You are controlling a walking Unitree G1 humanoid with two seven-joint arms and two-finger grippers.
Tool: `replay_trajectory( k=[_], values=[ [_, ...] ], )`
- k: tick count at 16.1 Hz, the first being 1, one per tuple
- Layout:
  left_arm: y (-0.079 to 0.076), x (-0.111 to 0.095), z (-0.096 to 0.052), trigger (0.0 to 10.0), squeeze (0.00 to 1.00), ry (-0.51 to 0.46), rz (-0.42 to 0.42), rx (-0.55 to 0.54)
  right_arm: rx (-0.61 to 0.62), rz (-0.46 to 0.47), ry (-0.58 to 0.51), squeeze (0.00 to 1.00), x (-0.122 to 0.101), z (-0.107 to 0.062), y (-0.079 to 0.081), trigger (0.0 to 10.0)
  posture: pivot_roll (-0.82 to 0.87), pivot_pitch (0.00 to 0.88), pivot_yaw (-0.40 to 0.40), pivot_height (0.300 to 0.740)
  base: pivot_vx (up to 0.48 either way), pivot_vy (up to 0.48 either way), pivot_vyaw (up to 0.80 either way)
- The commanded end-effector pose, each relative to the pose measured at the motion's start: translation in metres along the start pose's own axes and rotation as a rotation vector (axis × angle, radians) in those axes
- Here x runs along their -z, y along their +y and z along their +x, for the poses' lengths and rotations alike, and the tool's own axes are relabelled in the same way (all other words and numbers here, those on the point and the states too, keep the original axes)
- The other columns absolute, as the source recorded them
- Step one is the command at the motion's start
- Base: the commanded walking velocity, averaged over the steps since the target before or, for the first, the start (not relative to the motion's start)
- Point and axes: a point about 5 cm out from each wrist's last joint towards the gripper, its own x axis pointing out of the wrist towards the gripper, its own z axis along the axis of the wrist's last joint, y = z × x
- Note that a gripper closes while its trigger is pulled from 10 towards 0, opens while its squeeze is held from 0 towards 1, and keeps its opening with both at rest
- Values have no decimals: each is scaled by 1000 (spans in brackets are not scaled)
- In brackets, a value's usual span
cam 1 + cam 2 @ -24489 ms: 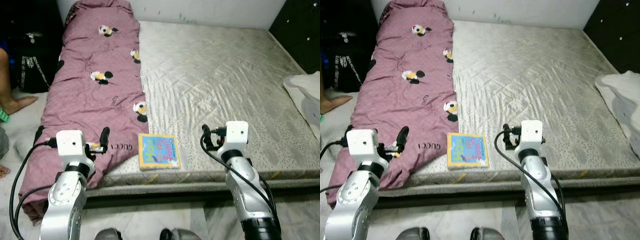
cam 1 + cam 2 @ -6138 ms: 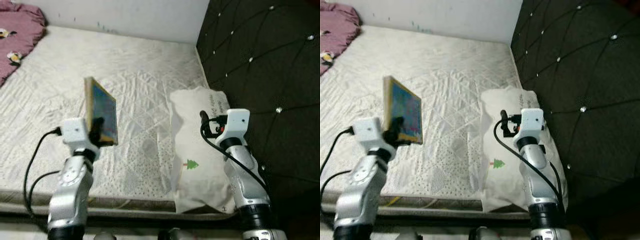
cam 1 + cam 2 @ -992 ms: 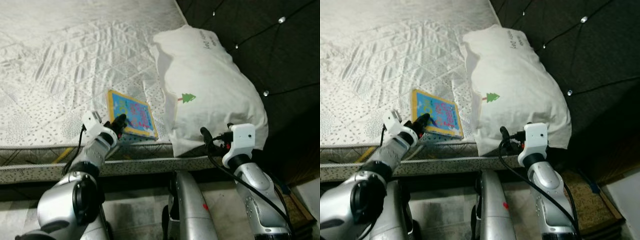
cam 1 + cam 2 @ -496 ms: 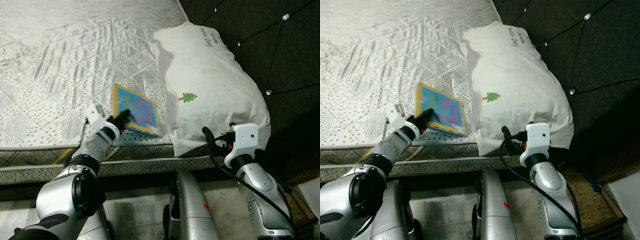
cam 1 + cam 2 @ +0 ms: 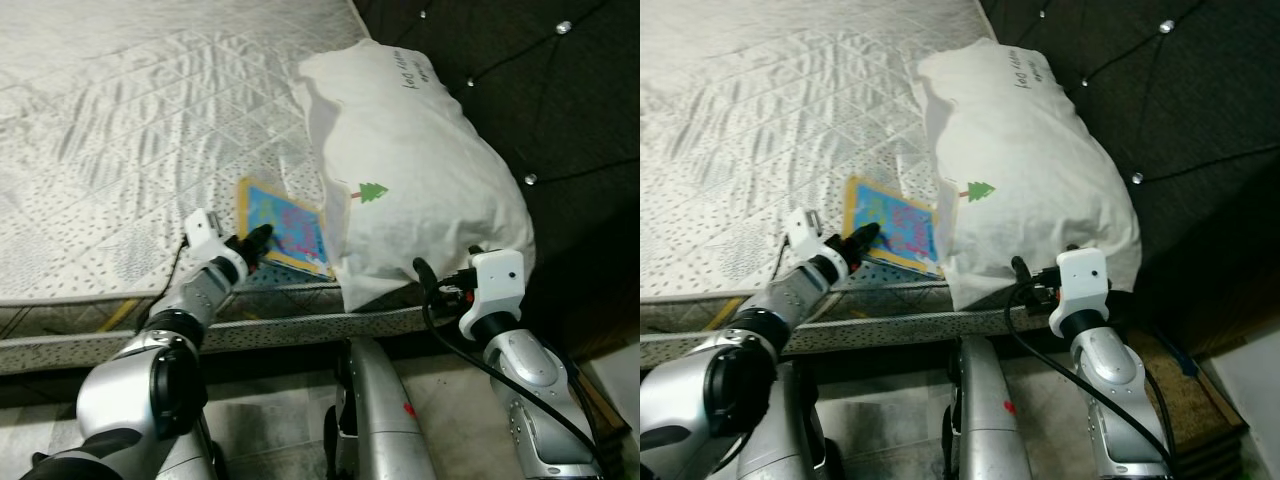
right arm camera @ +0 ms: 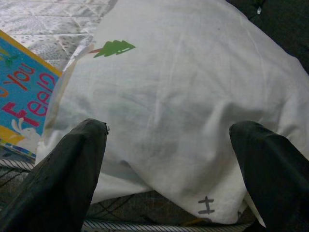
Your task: Clean up the room
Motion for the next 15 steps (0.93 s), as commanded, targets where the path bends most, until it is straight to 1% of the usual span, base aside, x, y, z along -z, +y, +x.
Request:
replay_trajectory(
  k=[1, 2, 3, 8, 12, 13, 14, 15],
  values=[
    [0, 2, 1, 10000, 1000, 13, 15, -20, 16, -9, -15, 0, -4, 0, -6, 10000, -221, 139, -128, 516, 0, 0, 0],
    [1, 0, 0, 10000, 1000, 11, -10, -33, 12, -20, -21, 0, -5, 1, -5, 10000, -217, 137, -128, 516, 0, 0, 0],
    [7, -5, -2, 10000, 1000, 0, 0, -73, 6, -20, -23, 0, -4, 2, -3, 10000, -204, 131, -126, 516, 0, 0, 0],
    [21, -18, -10, 10000, 1000, -22, 66, -141, -22, -38, -37, 0, -3, 4, 4, 10000, -182, 120, -112, 516, 0, 0, 0],
    [24, -21, -12, 10000, 1000, -13, 121, -165, -14, -31, -49, 0, -4, 11, 3, 10000, -166, 104, -105, 516, 0, 0, 0],
    [26, -20, -12, 10000, 1000, -14, 123, -180, -13, -30, -54, 0, -5, 12, 4, 10000, -165, 103, -104, 516, 0, 0, 0],
    [28, -23, -13, 10000, 1000, -33, 147, -217, -12, -30, -59, 0, -6, 14, 4, 10000, -163, 100, -102, 516, 0, 0, 0],
    [29, -24, -14, 10000, 1000, -43, 157, -229, -11, -30, -60, 0, -6, 14, 4, 10000, -163, 100, -102, 516, 0, 0, 0]
  ],
)
